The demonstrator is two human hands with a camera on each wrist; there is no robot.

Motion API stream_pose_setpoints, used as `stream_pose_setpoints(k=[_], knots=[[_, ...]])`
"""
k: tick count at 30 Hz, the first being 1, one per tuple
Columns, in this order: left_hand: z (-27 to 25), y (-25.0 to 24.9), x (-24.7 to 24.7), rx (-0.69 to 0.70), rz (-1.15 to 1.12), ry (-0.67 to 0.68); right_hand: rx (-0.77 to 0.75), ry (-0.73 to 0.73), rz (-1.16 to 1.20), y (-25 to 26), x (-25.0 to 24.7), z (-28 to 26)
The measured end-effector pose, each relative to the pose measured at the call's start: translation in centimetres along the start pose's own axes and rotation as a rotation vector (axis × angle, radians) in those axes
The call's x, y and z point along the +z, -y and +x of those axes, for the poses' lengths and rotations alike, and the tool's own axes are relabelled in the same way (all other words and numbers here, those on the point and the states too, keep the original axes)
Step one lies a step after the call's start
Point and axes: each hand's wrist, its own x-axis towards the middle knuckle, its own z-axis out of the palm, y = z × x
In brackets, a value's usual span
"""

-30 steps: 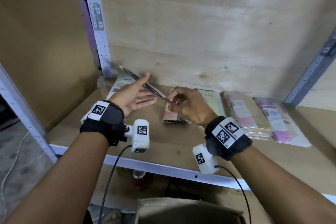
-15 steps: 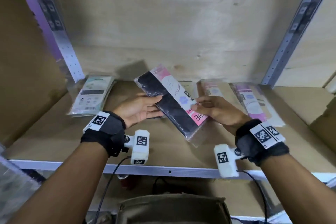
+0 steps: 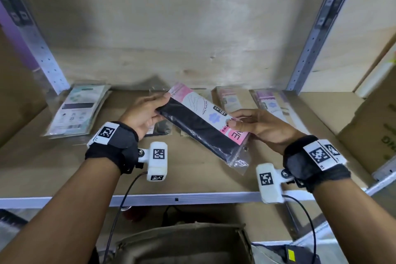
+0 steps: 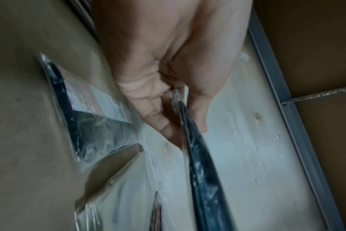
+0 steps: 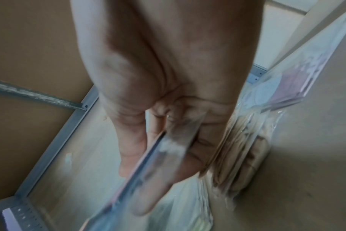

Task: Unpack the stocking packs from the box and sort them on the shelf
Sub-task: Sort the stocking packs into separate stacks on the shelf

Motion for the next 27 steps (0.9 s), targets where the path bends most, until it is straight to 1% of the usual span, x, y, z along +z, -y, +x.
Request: stream_pose_setpoints(k=[2,5,7,8,11,13,15,18,20,22,24,27], knots=[[0.2,0.1,0.2,-0.035,-0.081,-0.032,-0.003,-0.042,0.117,-0.1,-0.6,-0.4],[0.1,-0.3,0.3,-0.088,-0.263,-0.058,0.002,-0.111,0.433,0.0,-1.6,-0.8],[-0.2,-0.6,0.8,-0.094,-0.332,-0.014,-0.001,-0.124,0.518,0.3,-1.8,-0.8],[-0.5,-0.6,1.3,-0.089,-0.331,0.031,-0.003,-0.116,0.521,0.5,-1.6,-0.7],[-1.8,-0.3,3.3,-0.064,-0.278,0.192,-0.014,-0.124,0.399,0.8,0.2,-0.4],[-2.7,0.3,4.5,-0.076,-0.226,0.256,-0.034,-0.166,0.293,0.8,1.7,0.0],[-3.5,1.0,5.6,-0.064,-0.121,0.287,-0.07,-0.22,0.248,1.1,2.9,0.3],[-4.6,1.9,6.4,-0.052,0.022,0.308,-0.131,-0.328,0.288,1.4,3.7,0.6],[-4.7,2.0,6.3,-0.04,0.168,0.325,-0.136,-0.368,0.319,1.6,3.7,0.7],[-4.4,1.4,5.6,-0.023,0.308,0.27,-0.107,-0.333,0.322,1.6,3.5,0.7],[-4.0,0.5,4.6,0.025,0.356,0.177,-0.065,-0.216,0.267,1.5,3.3,0.6],[-2.9,-1.1,2.9,0.093,0.187,0.025,-0.004,0.029,0.143,1.4,3.4,0.4]])
